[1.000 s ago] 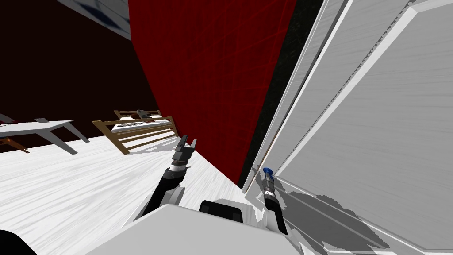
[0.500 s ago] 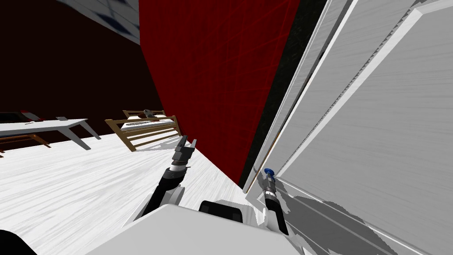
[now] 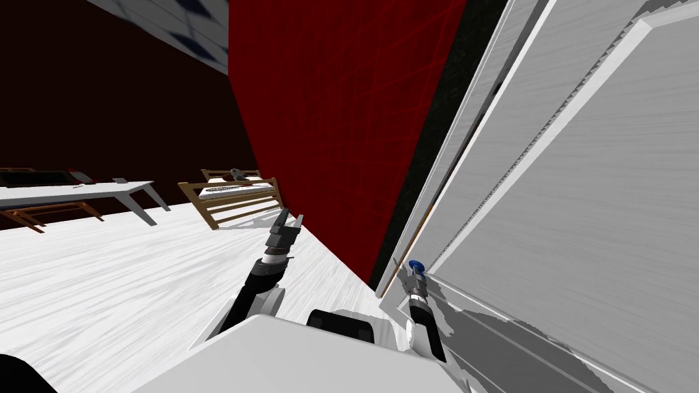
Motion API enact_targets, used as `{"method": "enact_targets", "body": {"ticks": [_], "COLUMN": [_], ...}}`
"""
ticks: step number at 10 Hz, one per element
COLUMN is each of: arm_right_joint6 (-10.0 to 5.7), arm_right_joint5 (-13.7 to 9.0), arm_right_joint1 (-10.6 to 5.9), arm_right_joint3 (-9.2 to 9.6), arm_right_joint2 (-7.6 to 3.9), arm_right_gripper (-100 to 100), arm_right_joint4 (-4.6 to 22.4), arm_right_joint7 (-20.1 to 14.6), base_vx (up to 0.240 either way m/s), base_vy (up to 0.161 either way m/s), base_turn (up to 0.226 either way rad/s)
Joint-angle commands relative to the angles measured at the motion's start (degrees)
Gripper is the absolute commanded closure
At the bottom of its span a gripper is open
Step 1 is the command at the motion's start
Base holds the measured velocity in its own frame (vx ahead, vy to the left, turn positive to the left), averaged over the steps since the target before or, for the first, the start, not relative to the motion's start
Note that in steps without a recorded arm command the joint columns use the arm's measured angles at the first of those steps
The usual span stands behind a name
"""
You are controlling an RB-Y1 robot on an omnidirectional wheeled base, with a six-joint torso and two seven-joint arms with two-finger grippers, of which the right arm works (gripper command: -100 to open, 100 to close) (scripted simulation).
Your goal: Pull the door open
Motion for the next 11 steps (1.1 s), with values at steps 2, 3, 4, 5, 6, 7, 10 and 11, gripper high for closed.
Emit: {"method": "enact_targets", "body": {"ticks": [2,3,4,5,6,7,10,11], "arm_right_joint6": [0.30,0.24,0.24,0.18,0.18,0.12,-0.01,-0.01], "arm_right_joint5": [-0.9,-1.5,-1.5,-2.1,-2.1,-2.6,-3.8,-3.8], "arm_right_joint1": [0.44,0.45,0.45,0.45,0.45,0.46,0.47,0.47], "arm_right_joint3": [0.39,0.57,0.57,0.75,0.75,0.93,1.29,1.29], "arm_right_joint2": [0.02,-0.16,-0.16,-0.33,-0.33,-0.49,-0.83,-0.83], "arm_right_gripper": [100,100,100,100,100,100,100,100], "arm_right_joint4": [-0.1,0.0,0.0,0.1,0.1,0.1,0.3,0.3], "arm_right_joint7": [-4.0,-5.5,-6.4,-8.5,-8.8,-11.0,-14.9,-15.9], "base_vx": [-0.031,-0.052,-0.047,-0.045,-0.033,-0.038,-0.039,-0.044], "base_vy": [-0.004,-0.002,-0.004,-0.009,-0.008,-0.005,-0.007,-0.004], "base_turn": [0.042,0.091,0.030,0.047,0.031,0.046,0.052,0.037]}}
